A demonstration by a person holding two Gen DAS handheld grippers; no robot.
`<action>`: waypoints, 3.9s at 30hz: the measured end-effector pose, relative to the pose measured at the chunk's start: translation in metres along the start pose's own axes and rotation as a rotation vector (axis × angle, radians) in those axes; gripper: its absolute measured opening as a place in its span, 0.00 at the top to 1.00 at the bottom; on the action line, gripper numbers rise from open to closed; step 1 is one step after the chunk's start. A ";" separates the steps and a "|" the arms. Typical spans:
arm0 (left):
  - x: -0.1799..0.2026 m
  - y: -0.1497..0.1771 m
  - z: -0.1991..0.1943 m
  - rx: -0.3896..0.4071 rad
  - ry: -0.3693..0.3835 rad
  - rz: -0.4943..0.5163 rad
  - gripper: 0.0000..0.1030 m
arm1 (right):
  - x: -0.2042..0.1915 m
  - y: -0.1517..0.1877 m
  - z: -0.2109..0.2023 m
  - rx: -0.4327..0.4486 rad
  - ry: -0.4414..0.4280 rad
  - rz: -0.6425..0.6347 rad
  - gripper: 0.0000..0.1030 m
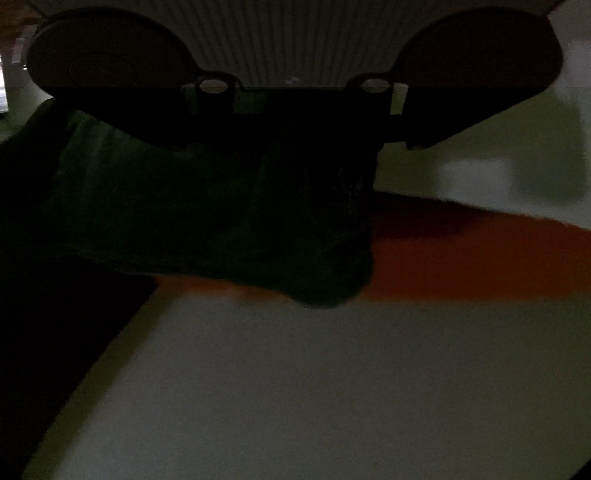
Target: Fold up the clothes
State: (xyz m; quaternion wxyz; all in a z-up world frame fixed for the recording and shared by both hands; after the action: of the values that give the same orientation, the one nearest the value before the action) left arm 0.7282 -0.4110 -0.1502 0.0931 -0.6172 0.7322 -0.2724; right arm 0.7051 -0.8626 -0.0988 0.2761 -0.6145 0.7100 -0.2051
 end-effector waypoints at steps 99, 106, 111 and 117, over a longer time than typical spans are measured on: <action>0.095 0.162 -0.096 0.346 -0.234 -0.083 0.47 | 0.100 0.076 0.027 0.225 0.052 0.256 0.05; 0.044 0.128 0.003 0.257 -0.516 0.052 0.65 | 0.106 0.075 0.100 0.119 0.041 0.342 0.91; 0.053 0.123 -0.027 0.481 -0.505 0.015 0.92 | 0.071 0.045 0.031 0.482 0.036 0.179 0.92; 0.037 0.129 -0.017 0.428 -0.626 -0.008 0.90 | 0.061 0.031 0.049 0.517 0.086 0.148 0.92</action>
State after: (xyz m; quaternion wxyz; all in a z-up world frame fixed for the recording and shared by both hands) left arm 0.6019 -0.4302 -0.1952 0.4381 -0.6400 0.5925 -0.2176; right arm 0.7074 -0.9151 -0.1644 0.4076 -0.4606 0.6883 -0.3848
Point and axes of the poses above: each gripper's, at about its wrist camera, not at the fingertips, and z roughly the way its jaws point, x to its right, y to its underside, the point moved 5 cm from there along z, roughly the way its jaws point, and after that the axes turned 5 degrees about x, right-handed, at the moved point
